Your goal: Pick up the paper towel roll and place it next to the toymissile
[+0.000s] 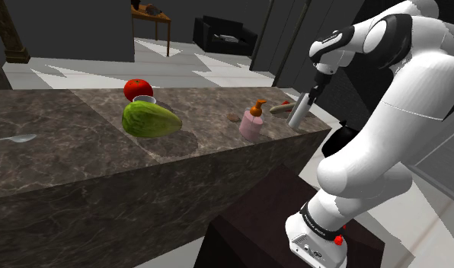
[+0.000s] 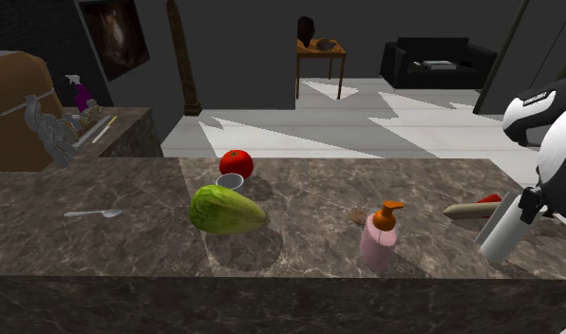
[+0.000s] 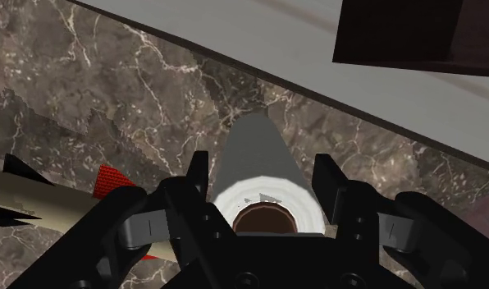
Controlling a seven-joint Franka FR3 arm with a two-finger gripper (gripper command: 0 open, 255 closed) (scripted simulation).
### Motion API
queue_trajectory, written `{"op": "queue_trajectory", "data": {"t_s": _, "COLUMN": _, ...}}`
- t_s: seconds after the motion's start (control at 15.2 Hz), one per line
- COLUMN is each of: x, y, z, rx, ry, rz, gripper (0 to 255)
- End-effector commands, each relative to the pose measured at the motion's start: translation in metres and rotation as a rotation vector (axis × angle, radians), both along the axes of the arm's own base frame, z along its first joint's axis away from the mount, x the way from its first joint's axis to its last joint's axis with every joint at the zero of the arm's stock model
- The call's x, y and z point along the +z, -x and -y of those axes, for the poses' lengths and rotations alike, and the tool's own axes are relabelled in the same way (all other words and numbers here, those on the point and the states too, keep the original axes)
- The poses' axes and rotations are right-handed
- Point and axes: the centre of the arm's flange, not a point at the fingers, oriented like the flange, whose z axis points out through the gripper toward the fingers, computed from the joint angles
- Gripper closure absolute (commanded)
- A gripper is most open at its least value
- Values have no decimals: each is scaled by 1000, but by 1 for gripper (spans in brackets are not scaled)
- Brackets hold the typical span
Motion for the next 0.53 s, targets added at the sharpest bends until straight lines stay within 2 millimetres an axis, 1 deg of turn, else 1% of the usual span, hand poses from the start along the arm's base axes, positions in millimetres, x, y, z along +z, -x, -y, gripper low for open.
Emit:
{"op": "queue_trajectory", "data": {"t_s": 0.0, "x": -2, "y": -1, "z": 0, "rx": 0, "ry": 0, "rz": 0, "gripper": 255}}
{"op": "queue_trajectory", "data": {"t_s": 0.33, "x": -2, "y": -1, "z": 0, "rx": 0, "ry": 0, "rz": 0, "gripper": 255}}
{"op": "queue_trajectory", "data": {"t_s": 0.4, "x": -2, "y": -1, "z": 0, "rx": 0, "ry": 0, "rz": 0, "gripper": 0}}
{"op": "queue_trajectory", "data": {"t_s": 0.46, "x": -2, "y": -1, "z": 0, "rx": 0, "ry": 0, "rz": 0, "gripper": 0}}
